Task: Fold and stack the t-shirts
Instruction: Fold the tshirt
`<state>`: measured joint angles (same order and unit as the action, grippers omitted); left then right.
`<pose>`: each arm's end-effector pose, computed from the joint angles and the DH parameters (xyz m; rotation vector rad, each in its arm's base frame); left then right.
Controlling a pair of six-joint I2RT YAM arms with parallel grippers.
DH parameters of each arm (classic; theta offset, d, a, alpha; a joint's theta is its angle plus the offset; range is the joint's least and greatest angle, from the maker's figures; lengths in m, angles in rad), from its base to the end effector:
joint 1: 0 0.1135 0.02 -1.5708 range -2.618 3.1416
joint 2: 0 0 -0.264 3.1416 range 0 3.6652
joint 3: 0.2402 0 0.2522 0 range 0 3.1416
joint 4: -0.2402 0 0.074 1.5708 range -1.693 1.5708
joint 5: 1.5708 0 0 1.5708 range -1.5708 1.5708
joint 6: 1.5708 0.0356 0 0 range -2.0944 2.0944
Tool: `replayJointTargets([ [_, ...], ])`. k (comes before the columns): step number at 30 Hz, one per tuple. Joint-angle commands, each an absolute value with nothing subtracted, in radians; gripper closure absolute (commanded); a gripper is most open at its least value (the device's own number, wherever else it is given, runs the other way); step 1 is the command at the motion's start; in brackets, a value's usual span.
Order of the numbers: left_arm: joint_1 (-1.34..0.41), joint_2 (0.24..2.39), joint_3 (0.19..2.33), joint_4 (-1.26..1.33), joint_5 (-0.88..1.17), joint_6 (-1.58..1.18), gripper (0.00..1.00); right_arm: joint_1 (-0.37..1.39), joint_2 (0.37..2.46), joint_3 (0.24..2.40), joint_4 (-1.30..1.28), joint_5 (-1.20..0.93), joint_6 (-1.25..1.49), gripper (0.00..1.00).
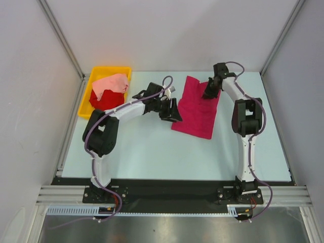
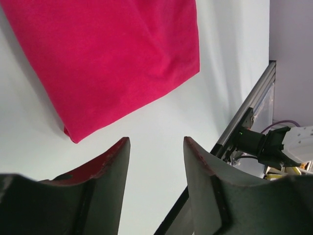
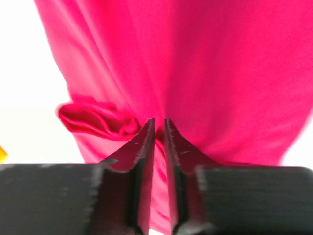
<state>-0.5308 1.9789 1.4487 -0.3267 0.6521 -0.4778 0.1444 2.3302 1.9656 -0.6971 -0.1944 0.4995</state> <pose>0.3628 -0.2380 0.2064 0.3901 2.5481 -1.2179 0.4989 0.0795 0.1786 0.4066 2.6508 0.4687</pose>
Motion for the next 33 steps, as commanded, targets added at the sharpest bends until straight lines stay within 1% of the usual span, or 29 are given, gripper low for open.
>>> replayJointTargets([
  [1,-0.529,1.959,1.469,-0.307,0.709,-0.476,0.46,0.095,2.344,2.158,-0.782,-0.192,0.44,0.78],
  [3,-0.531,1.989,1.503,-0.299,0.728,-0.48,0.45,0.092,2.315,2.171,-0.853,-0.196,0.414,0.74],
  [4,-0.532,2.005,1.514,-0.296,0.736,-0.489,0.45,0.092,2.289,2.133,-0.867,-0.199,0.41,0.71],
  [5,-0.531,2.041,1.537,-0.293,0.745,-0.494,0.46,0.092,2.26,2.085,-0.865,-0.207,0.407,0.7],
  [6,-0.531,2.057,1.549,-0.295,0.753,-0.494,0.48,0.092,2.229,2.03,-0.845,-0.227,0.407,0.7],
  [7,-0.532,2.071,1.56,-0.301,0.753,-0.492,0.49,0.089,2.151,1.893,-0.809,-0.257,0.411,0.69],
  [10,-0.529,2.118,1.583,-0.33,0.73,-0.485,0.54,0.072,2.063,1.705,-0.656,-0.34,0.443,0.69],
  [12,-0.526,2.135,1.582,-0.347,0.695,-0.476,0.55,0.055,2.059,1.655,-0.612,-0.383,0.456,0.7],
  [16,-0.517,2.167,1.568,-0.354,0.689,-0.468,0.56,0.008,2.108,1.597,-0.51,-0.452,0.468,0.71],
  [18,-0.517,2.2,1.58,-0.38,0.672,-0.444,0.57,-0.05,2.154,1.595,-0.474,-0.466,0.465,0.72],
  [21,-0.517,2.217,1.594,-0.429,0.637,-0.39,0.58,-0.103,2.195,1.632,-0.501,-0.474,0.437,0.72],
  [23,-0.518,2.182,1.591,-0.475,0.603,-0.353,0.59,-0.115,2.175,1.65,-0.569,-0.442,0.41,0.71],
  [24,-0.52,2.149,1.58,-0.485,0.589,-0.322,0.59,-0.115,2.131,1.661,-0.592,-0.424,0.373,0.7],
  [25,-0.519,2.084,1.556,-0.501,0.58,-0.307,0.59,-0.114,2.1,1.667,-0.651,-0.382,0.356,0.62],
  [26,-0.518,2.042,1.545,-0.514,0.545,-0.292,0.58,-0.112,2.071,1.667,-0.684,-0.356,0.339,0.56],
  [27,-0.518,2.007,1.534,-0.528,0.526,-0.266,0.57,-0.109,2.001,1.657,-0.713,-0.329,0.33,0.44],
  [28,-0.517,1.934,1.508,-0.552,0.508,-0.256,0.5,-0.106,1.964,1.604,-0.738,-0.313,0.333,0.39],
  [30,-0.515,1.881,1.477,-0.569,0.447,-0.249,0.4,-0.094,1.861,1.527,-0.741,-0.343,0.337,0.33],
  [31,-0.512,1.858,1.461,-0.568,0.436,-0.255,0.33,-0.087,1.835,1.434,-0.741,-0.382,0.345,0.31],
  [33,-0.499,1.847,1.422,-0.569,0.463,-0.293,0.31,-0.077,1.771,1.326,-0.723,-0.423,0.37,0.28],
])
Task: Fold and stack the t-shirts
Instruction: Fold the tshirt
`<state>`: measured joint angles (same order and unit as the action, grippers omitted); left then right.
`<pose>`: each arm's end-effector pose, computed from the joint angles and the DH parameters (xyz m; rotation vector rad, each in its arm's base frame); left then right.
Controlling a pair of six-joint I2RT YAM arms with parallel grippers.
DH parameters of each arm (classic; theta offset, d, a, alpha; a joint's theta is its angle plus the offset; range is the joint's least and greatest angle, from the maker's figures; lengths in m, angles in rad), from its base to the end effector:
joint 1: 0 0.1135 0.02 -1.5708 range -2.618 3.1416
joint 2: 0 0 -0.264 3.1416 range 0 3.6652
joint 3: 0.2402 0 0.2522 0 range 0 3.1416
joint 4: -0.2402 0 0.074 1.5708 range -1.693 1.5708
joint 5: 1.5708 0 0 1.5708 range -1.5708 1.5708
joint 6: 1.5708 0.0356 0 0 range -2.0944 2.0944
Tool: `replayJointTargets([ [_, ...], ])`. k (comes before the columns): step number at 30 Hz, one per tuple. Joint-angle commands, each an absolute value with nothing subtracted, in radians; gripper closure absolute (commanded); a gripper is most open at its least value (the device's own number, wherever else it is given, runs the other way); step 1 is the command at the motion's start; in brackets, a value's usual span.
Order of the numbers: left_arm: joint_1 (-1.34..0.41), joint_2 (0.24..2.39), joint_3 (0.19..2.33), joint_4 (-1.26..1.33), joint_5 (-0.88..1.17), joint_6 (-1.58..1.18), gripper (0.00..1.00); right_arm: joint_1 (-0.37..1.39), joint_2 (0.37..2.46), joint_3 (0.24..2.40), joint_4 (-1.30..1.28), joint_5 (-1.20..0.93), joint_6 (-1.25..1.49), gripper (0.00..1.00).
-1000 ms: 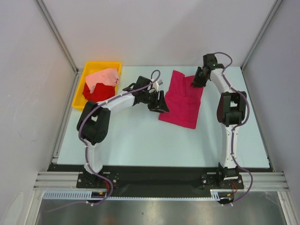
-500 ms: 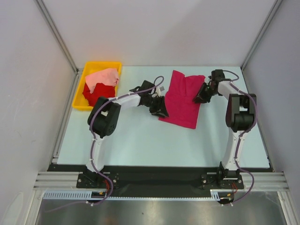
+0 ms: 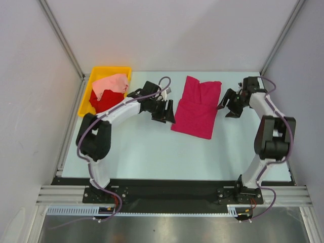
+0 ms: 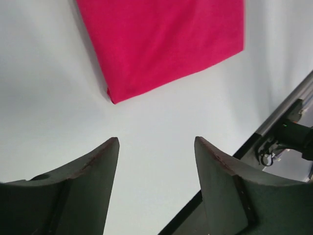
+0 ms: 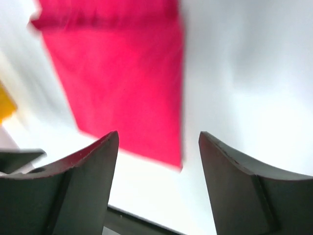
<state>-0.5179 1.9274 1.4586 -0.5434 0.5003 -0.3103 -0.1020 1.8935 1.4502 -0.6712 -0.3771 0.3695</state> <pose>0.3509 -0.2196 0.2145 0.4726 2.6428 -0.9353 0.3972 -0.0275 0.2169 0.5107 2.6342 0.5899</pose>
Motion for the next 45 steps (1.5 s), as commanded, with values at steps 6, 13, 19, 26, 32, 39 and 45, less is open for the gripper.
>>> replayJointTargets([
  [6,-0.471,1.95,1.365,-0.444,0.522,-0.536,0.44,-0.089,1.556,0.942,-0.505,-0.561,0.569,0.28],
  [13,-0.466,2.025,1.362,-0.388,0.476,-0.732,0.45,-0.086,1.497,0.698,-0.201,-0.632,0.802,0.37],
  [19,-0.468,2.069,1.362,-0.371,0.453,-0.818,0.5,-0.072,1.477,0.672,-0.193,-0.611,0.807,0.39],
  [26,-0.475,2.114,1.361,-0.387,0.446,-0.896,0.53,-0.06,1.473,0.669,-0.204,-0.581,0.805,0.39],
  [32,-0.483,2.157,1.384,-0.405,0.437,-0.928,0.52,-0.038,1.482,0.658,-0.199,-0.554,0.822,0.39],
  [39,-0.483,2.171,1.367,-0.397,0.433,-0.939,0.57,-0.014,1.516,0.617,-0.128,-0.522,0.885,0.37],
  [45,-0.482,2.194,1.376,-0.397,0.442,-0.93,0.68,-0.008,1.58,0.604,-0.061,-0.512,0.917,0.38],
])
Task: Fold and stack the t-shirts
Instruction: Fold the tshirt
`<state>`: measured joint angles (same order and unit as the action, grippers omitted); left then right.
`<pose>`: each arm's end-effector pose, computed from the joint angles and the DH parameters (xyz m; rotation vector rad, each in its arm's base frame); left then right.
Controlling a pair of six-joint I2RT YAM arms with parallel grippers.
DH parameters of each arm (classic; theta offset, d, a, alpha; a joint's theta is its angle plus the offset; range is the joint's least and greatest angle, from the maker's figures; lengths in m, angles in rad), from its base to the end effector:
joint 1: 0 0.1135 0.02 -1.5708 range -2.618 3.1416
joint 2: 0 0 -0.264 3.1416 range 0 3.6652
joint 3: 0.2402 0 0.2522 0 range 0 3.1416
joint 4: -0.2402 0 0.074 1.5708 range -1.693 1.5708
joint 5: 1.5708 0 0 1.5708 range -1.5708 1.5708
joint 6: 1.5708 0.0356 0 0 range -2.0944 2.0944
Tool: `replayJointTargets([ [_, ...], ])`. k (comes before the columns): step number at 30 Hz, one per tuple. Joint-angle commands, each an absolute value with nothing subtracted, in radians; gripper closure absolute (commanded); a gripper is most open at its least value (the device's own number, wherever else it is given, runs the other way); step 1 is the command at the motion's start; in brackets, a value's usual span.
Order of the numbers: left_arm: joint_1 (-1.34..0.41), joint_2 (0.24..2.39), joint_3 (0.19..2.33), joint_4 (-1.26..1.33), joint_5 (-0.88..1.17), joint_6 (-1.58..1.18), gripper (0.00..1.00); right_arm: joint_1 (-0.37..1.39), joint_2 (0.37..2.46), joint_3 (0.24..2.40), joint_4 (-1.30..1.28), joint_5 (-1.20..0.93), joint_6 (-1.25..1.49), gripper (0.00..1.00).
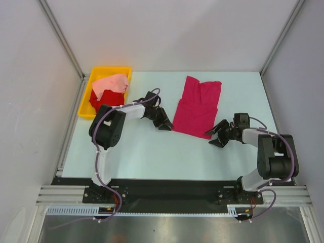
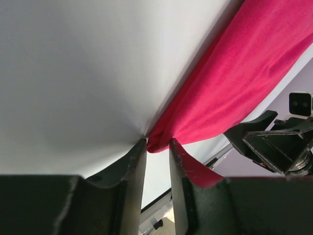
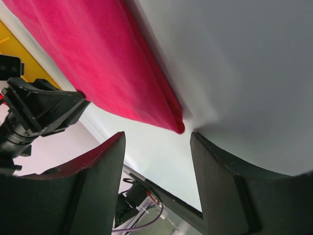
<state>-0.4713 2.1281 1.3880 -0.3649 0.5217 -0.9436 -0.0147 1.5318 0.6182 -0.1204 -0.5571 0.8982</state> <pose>0.3733 -0.2102 0.1230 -0.5071 2.9033 -1.0502 0.2604 0.0150 0.1305 1.0044 2.5296 1.0205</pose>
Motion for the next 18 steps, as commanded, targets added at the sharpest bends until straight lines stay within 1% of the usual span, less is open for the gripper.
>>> replayJointTargets([
  [1,-0.483,2.195,1.379,-0.397,0.44,-0.928,0.69,-0.008,1.586,0.609,-0.061,-0.511,0.919,0.38],
  [5,-0.479,2.206,1.384,-0.394,0.437,-0.922,0.74,-0.008,1.6,0.618,-0.052,-0.5,0.922,0.39],
  [6,-0.479,2.209,1.387,-0.391,0.437,-0.92,0.78,-0.008,1.603,0.62,-0.052,-0.497,0.923,0.39],
  [10,-0.479,2.214,1.399,-0.39,0.439,-0.908,0.85,-0.006,1.608,0.62,-0.067,-0.48,0.922,0.42],
  [12,-0.48,2.214,1.404,-0.39,0.439,-0.904,0.94,-0.006,1.608,0.62,-0.077,-0.466,0.92,0.44],
  [15,-0.48,2.214,1.414,-0.393,0.445,-0.893,0.99,-0.008,1.617,0.621,-0.083,-0.456,0.922,0.47],
  [18,-0.48,2.217,1.427,-0.4,0.445,-0.879,1.0,-0.008,1.618,0.624,-0.087,-0.443,0.923,0.48],
])
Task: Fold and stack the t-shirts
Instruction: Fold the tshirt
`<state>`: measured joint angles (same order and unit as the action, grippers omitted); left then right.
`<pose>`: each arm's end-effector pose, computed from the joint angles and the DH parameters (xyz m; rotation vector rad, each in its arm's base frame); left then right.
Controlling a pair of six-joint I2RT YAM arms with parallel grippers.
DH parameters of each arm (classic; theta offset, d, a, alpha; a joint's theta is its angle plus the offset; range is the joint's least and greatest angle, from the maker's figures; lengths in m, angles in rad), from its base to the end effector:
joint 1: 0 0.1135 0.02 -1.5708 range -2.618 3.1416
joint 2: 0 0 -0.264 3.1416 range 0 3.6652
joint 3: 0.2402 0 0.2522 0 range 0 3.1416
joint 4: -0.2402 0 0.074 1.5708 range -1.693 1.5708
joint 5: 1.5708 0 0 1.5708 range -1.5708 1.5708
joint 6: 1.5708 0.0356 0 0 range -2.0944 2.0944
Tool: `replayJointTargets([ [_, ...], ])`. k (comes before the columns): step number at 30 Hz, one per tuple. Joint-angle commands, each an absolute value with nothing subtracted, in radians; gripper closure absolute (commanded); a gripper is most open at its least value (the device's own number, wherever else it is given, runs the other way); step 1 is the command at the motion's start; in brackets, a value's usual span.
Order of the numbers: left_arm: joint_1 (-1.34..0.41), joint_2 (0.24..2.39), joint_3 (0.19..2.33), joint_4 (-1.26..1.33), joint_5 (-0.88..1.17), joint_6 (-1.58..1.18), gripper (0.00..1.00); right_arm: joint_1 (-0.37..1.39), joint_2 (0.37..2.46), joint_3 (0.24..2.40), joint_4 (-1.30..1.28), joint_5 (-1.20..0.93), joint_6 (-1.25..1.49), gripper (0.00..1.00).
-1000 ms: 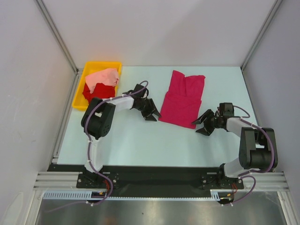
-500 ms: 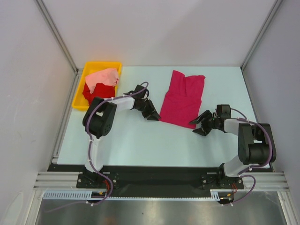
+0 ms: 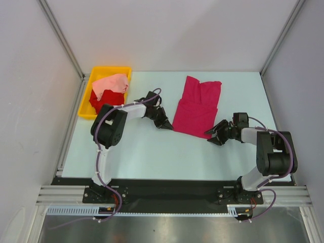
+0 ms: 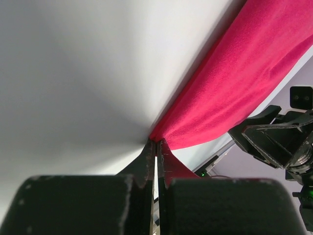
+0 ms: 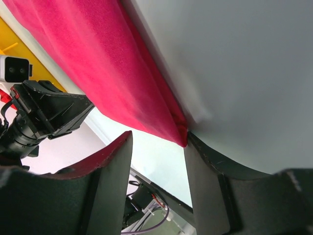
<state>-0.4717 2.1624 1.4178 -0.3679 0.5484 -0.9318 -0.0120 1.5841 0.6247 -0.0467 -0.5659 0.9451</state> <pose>0.3784 -0.2138 0.1171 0.4824 -2.9057 1.0740 0.2691 0.0159 0.1234 1.0402 2.4991 1.0524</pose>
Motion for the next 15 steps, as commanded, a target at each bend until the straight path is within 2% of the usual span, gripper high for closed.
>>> replayJointTargets([
  [1,-0.48,2.215,1.43,-0.402,0.446,-0.873,1.0,-0.008,1.617,0.624,-0.094,-0.439,0.925,0.48],
  [15,-0.48,2.209,1.439,-0.403,0.466,-0.834,1.0,-0.034,1.574,0.572,-0.124,-0.417,0.919,0.48],
])
